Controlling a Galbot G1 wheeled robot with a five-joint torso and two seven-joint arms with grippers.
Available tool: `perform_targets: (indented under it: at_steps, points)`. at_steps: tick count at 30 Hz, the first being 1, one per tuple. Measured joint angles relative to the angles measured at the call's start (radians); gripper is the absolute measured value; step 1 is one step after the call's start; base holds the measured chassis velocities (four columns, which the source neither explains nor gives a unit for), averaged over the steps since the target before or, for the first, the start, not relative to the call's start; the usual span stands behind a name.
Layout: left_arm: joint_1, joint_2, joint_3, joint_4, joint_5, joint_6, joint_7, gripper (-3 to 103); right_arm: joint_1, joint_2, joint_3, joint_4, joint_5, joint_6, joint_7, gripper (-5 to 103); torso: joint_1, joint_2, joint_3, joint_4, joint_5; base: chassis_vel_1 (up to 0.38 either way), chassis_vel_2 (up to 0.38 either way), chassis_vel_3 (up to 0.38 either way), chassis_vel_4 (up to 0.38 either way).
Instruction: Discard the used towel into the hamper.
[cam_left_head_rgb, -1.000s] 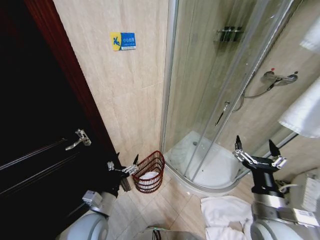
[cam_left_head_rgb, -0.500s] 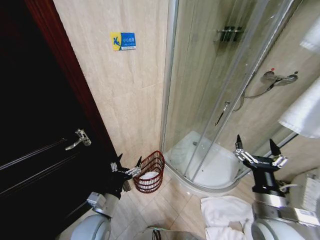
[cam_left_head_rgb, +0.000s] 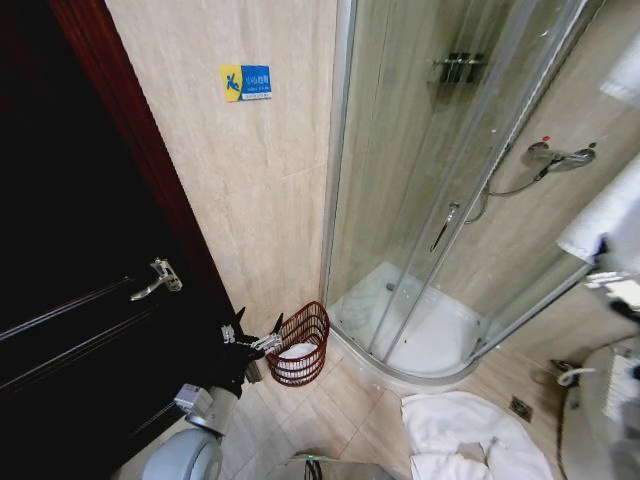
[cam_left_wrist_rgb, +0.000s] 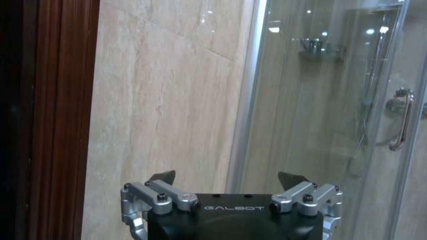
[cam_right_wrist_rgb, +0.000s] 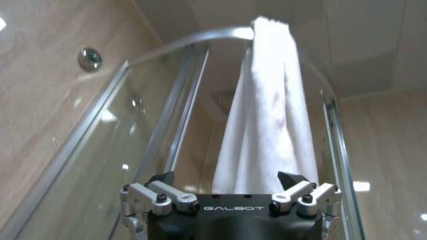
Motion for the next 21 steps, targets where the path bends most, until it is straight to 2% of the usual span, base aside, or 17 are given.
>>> perform_targets:
  at_steps: [9,16,21]
  points:
    - [0.000,0.000,0.000,0.001,-0.001,0.000,0.000,100,0.005,-0.126,0.191,-0.082,0.166,0.000,-0.007,100,0.000,0.000,0.000,0.0000,0.0001,0.000,0.000,0.000,0.000]
    - [0.000,0.000,0.000,0.001,-0.001,0.000,0.000,100,0.005,-0.168,0.250,-0.134,0.205,-0.002,-0.024,100,0.000,0.000,0.000,-0.0001,0.0001,0.000,0.000,0.000,0.000]
    - [0.000,0.000,0.000,0.001,-0.001,0.000,0.000,100,0.009,-0.180,0.250,-0.137,0.221,-0.006,-0.026,100,0.000,0.000,0.000,0.0000,-0.0001,-0.041,-0.028,0.032,0.051]
